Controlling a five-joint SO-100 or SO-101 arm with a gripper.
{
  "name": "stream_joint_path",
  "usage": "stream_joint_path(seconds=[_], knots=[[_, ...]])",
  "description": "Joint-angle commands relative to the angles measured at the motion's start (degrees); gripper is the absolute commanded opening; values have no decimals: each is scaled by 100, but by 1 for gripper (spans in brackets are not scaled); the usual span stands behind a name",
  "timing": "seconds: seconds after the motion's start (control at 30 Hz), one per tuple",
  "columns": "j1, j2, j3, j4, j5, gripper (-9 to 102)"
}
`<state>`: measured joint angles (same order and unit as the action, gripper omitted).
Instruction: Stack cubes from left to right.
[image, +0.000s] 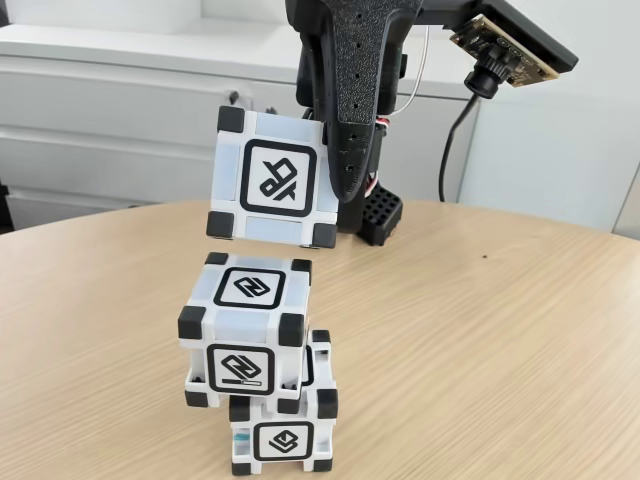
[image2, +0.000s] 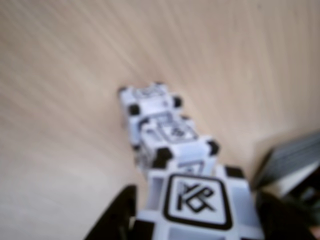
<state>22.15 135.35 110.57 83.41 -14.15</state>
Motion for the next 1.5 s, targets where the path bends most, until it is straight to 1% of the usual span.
stream_joint_path(seconds=[0.0,0.43,0.5,0.6,0.67,1.13,1.2,1.3,1.47], knots=[[35,114,-35,18,-44,20],[79,123,-35,18,0,21],[53,123,-35,18,18,24],[53,123,-35,18,0,34],[62,123,-35,18,0,38],[44,185,-97,18,0,44],[44,404,-114,26,9,41],[35,888,-132,26,35,32],[35,1837,-132,26,18,1]])
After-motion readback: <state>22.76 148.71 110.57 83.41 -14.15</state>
